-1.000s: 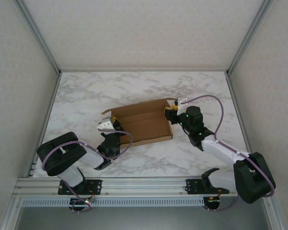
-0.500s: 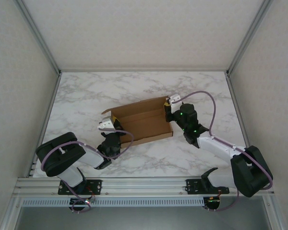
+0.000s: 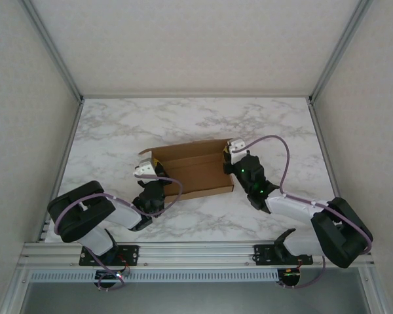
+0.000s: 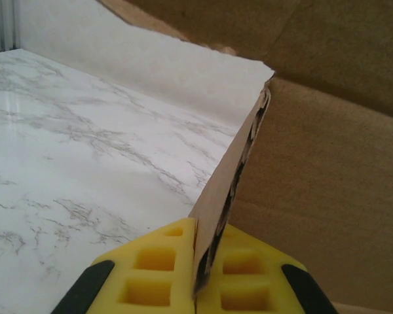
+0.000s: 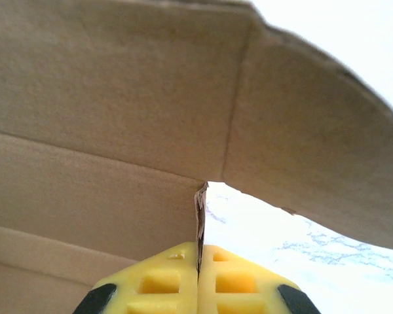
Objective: Fold the paper box
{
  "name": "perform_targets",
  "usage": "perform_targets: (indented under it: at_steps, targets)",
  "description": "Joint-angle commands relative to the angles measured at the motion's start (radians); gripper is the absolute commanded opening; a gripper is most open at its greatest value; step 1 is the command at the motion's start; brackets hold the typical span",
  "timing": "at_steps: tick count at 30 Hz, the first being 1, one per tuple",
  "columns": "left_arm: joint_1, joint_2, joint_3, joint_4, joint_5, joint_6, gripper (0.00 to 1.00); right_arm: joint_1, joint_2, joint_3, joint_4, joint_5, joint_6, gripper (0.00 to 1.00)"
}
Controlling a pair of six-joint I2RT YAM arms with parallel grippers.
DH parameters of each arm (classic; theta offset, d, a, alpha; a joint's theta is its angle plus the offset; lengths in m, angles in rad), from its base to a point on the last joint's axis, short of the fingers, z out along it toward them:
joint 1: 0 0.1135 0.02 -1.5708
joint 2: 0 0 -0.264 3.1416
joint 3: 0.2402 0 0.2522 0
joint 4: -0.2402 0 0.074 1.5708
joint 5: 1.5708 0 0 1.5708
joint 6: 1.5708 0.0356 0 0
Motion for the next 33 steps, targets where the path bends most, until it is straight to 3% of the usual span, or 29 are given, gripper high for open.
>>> perform_targets:
  at_steps: [1, 9, 16, 23, 33]
  targets:
    - [-0.015, 0.026, -0.032, -0.188, 0.064, -0.024, 0.00, 0.042, -0.014, -0.068, 0.008, 0.001, 0.052, 0.01]
    - [-0.009, -0.003, -0.039, -0.204, 0.127, -0.052, 0.00, 0.055, -0.004, 0.049, -0.158, 0.094, 0.197, 0.03]
    - [0.009, -0.047, -0.014, -0.258, 0.184, -0.075, 0.00, 0.150, 0.071, 0.187, -0.272, 0.208, 0.294, 0.06]
    - [0.036, -0.082, 0.010, -0.299, 0.251, -0.104, 0.00, 0.164, 0.107, 0.237, -0.307, 0.215, 0.374, 0.06]
    - [0.112, -0.188, 0.037, -0.372, 0.337, -0.148, 0.00, 0.184, 0.098, 0.248, -0.243, 0.213, 0.346, 0.06]
